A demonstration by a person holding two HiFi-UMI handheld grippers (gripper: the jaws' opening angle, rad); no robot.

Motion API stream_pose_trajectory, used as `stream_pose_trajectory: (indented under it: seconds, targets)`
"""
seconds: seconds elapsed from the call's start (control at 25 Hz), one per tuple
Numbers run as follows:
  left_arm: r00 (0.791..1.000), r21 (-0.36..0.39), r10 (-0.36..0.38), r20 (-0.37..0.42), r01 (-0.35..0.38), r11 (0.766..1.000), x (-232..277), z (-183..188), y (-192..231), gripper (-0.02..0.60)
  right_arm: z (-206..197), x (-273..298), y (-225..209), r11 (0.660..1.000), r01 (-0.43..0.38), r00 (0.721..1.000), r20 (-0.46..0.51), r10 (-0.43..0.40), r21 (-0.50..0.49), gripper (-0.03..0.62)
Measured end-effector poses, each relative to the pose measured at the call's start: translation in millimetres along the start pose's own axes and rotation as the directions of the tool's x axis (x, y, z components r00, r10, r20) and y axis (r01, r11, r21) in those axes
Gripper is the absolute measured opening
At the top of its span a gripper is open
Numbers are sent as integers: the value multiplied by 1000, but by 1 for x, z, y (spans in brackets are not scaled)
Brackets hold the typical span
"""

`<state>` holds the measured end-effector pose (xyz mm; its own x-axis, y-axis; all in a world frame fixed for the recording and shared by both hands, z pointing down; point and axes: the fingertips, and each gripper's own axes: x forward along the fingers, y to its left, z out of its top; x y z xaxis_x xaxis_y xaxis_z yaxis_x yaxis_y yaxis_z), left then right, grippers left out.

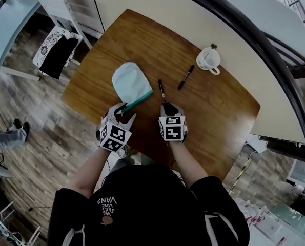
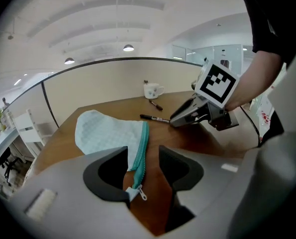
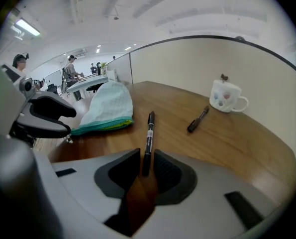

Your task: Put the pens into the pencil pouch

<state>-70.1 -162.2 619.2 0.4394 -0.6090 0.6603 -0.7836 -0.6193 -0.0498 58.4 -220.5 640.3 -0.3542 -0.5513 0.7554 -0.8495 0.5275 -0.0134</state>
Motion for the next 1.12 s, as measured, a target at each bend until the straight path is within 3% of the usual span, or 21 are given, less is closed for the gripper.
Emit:
stream_pose_trajectory:
  seconds: [0.08, 0.36, 0.68, 0.96, 1.12]
  targets:
    - [1000, 38, -2, -25, 3, 999, 7, -1, 0, 181, 0, 0, 1, 1000, -2, 1000, -1, 2, -17, 48]
    - [995, 84, -4, -101, 13, 996, 25, -9, 1, 177, -1, -7, 3, 1000, -5, 1000, 9, 6, -7, 46]
    - [991, 86, 2, -135, 9, 996, 27, -12, 9, 72, 1, -34, 11, 1000, -22, 998, 54, 21, 21, 44]
    - [999, -48, -32, -33, 31, 998, 14, 5, 13, 49, -9, -59, 36, 997, -74, 994, 77, 73, 10, 44]
    - [999, -79, -32, 39, 35, 996, 0, 24, 15, 49, -17, -70, 51, 995, -102, 992, 72, 103, -19, 44]
